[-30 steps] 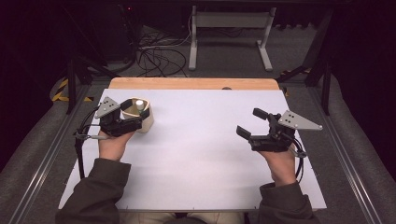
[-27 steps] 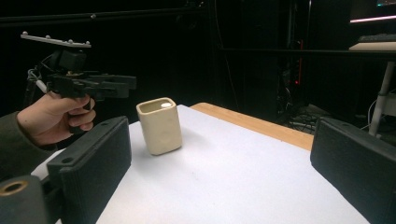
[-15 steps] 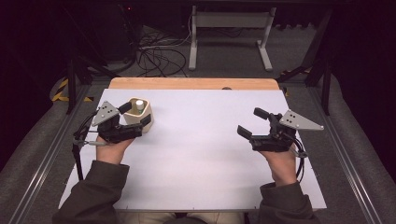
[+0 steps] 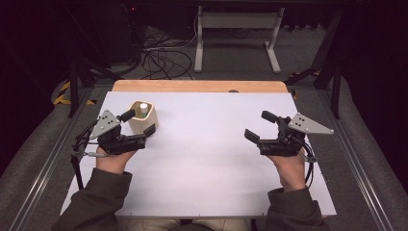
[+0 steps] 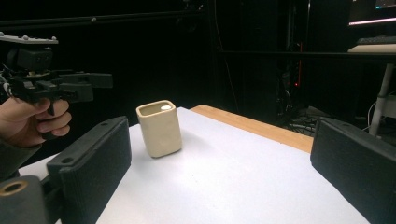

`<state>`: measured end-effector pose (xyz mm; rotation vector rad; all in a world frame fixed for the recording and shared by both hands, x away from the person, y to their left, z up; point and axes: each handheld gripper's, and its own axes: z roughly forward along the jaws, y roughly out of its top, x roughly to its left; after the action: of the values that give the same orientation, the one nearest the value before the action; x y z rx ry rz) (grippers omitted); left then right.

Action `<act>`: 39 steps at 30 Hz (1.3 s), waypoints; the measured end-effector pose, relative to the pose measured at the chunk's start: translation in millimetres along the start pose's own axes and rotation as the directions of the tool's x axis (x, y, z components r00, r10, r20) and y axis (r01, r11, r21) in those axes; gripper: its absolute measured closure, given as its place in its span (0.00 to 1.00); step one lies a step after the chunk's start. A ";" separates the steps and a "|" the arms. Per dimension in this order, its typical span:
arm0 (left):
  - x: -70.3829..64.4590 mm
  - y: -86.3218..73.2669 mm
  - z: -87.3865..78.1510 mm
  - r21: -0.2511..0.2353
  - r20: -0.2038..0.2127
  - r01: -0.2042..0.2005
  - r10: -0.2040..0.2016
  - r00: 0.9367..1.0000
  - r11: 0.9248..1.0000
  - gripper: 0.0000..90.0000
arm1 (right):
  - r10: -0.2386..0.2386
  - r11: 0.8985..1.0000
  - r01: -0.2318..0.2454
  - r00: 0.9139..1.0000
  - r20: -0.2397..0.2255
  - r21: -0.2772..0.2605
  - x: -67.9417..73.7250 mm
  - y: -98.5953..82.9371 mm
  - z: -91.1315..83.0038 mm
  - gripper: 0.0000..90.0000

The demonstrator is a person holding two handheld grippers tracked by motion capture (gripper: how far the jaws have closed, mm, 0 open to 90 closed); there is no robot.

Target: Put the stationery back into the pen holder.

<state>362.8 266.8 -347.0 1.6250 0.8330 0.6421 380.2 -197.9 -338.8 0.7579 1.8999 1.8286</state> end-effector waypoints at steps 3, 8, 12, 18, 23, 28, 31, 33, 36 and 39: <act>-2.7 -0.1 -2.3 -0.007 0.009 -0.005 0.005 1.000 1.000 0.12 | 0.001 1.000 -0.001 1.000 0.000 -0.002 0.2 0.4 -0.5 0.06; -5.8 -1.3 -7.6 -0.016 0.010 -0.003 0.003 1.000 1.000 0.12 | 0.001 1.000 -0.001 1.000 0.002 -0.005 -0.3 0.6 -1.5 0.06; -8.3 -1.9 -12.0 -0.021 0.017 0.000 0.000 1.000 1.000 0.12 | -0.001 1.000 0.002 1.000 0.003 -0.006 0.0 1.1 -2.3 0.06; -12.9 -3.6 -16.2 -0.029 0.036 0.002 -0.001 0.999 1.000 0.11 | -0.001 1.000 0.001 1.000 0.007 -0.012 0.5 2.0 -4.2 0.06; -18.3 -5.9 -17.6 -0.027 0.055 -0.004 0.005 0.998 1.000 0.11 | -0.004 1.000 0.005 1.000 0.011 -0.019 1.1 3.3 -7.1 0.06; -20.7 -7.0 -21.1 -0.027 0.064 -0.009 0.011 0.998 1.000 0.10 | -0.003 1.000 0.003 1.000 0.014 -0.026 0.6 4.2 -9.4 0.06; -21.0 -8.3 -23.1 -0.033 0.068 -0.008 0.011 0.998 0.999 0.10 | -0.005 1.000 0.005 1.000 0.017 -0.027 0.2 4.3 -10.2 0.06; -20.9 -10.3 -24.0 -0.031 0.072 -0.007 0.010 0.997 0.999 0.10 | -0.006 1.000 0.006 1.000 0.016 -0.028 0.4 4.5 -10.2 0.06; -20.3 -14.0 -25.1 -0.026 0.078 0.001 0.001 0.997 1.000 0.09 | -0.006 1.000 0.006 1.000 0.017 -0.026 0.5 4.5 -10.1 0.06; -19.6 -15.6 -25.7 -0.025 0.082 0.001 0.001 0.997 1.000 0.09 | -0.005 1.000 0.006 1.000 0.016 -0.028 0.7 4.7 -10.1 0.06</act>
<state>328.2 267.9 -356.5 1.6178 0.7622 0.5801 373.9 -205.3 -333.4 0.7548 1.8609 1.8367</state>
